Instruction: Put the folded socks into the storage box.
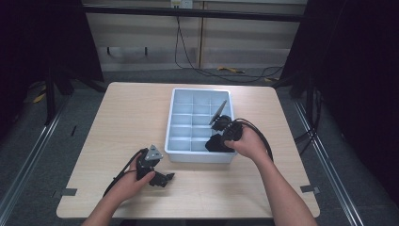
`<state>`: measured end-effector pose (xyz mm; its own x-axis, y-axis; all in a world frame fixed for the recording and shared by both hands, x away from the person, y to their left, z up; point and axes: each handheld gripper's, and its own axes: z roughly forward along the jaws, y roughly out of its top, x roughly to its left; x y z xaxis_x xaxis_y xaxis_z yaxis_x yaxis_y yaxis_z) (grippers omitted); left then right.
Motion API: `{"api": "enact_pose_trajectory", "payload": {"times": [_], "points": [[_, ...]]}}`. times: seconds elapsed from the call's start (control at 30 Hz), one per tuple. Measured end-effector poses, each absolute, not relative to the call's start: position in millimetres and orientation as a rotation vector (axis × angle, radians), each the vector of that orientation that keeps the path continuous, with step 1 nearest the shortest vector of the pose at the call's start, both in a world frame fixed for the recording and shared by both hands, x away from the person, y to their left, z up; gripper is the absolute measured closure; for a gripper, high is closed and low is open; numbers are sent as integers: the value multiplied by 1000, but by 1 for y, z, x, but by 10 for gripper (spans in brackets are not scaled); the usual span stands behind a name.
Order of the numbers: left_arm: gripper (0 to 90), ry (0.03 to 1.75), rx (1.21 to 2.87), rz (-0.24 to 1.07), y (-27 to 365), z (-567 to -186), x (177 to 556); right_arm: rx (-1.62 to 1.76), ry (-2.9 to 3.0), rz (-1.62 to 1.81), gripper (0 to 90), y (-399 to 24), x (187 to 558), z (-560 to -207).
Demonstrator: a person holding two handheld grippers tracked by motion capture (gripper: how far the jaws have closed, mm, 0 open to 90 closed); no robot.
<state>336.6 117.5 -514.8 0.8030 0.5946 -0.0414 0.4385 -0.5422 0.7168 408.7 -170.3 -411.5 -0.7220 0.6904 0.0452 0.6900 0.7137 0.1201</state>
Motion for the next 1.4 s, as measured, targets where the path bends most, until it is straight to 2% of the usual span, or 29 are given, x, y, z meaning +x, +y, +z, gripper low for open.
{"api": "enact_pose_trajectory", "payload": {"times": [0.37,0.87,1.2,1.4], "points": [[0,755,2233,271,118,-515,337,1212,2897,173,900,-177,407,-425],[0,756,2234,270,118,-515,337,1164,2855,227,889,-179,401,-378],[0,758,2233,272,118,-515,337,1114,2848,226,886,-170,402,-359],[0,756,2233,272,118,-515,337,1091,2862,221,881,-160,405,-362]]}}
